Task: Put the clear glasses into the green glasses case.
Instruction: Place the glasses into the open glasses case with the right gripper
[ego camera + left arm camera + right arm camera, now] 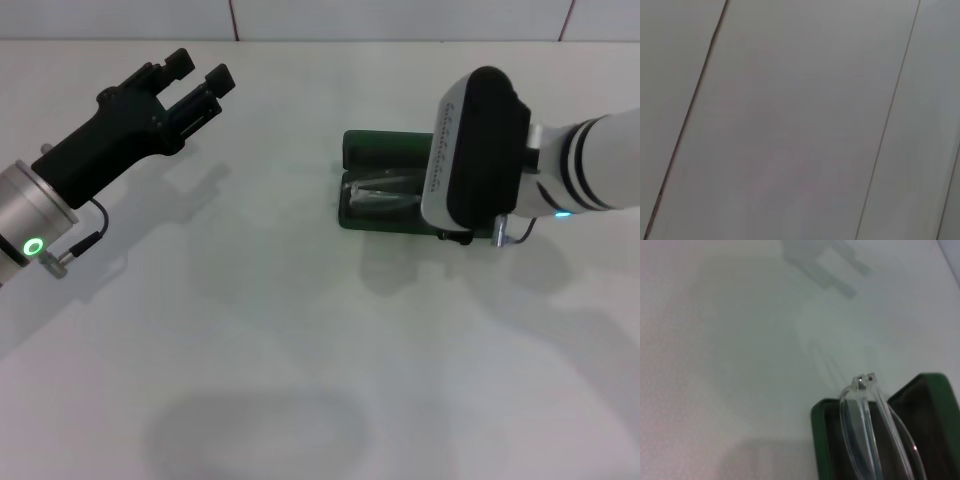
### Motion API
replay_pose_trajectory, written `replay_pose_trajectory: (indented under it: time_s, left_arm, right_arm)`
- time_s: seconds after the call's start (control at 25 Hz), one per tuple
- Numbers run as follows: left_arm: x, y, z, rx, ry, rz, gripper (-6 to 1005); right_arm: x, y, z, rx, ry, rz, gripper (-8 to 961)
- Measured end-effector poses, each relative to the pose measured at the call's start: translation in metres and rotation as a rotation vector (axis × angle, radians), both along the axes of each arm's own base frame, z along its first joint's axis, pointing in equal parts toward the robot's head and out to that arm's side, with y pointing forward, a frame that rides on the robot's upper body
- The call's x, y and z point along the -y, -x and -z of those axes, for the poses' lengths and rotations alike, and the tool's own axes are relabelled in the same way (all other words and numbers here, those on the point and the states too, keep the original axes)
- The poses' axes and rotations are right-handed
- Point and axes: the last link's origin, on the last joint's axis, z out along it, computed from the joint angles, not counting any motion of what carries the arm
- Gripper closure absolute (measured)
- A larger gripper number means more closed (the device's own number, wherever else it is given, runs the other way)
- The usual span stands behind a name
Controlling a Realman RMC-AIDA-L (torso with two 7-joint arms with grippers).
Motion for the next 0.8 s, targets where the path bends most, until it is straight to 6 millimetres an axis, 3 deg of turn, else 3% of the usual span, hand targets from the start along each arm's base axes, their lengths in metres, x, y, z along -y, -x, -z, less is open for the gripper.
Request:
replay_pose_trajectory:
  time_s: [0.24, 0.8]
  left_arm:
    - [0.0, 0.001, 0.0, -0.003, 0.001, -0.003, 319]
    - [0.0, 0.003, 0.002, -0.023, 0.016, -0.012, 319]
  right_arm:
    - [0.004, -0.003, 0.011, 0.035, -0.031, 0.02, 717]
    - [0.005, -0.004, 0.01, -0.019, -0.076, 0.035, 709]
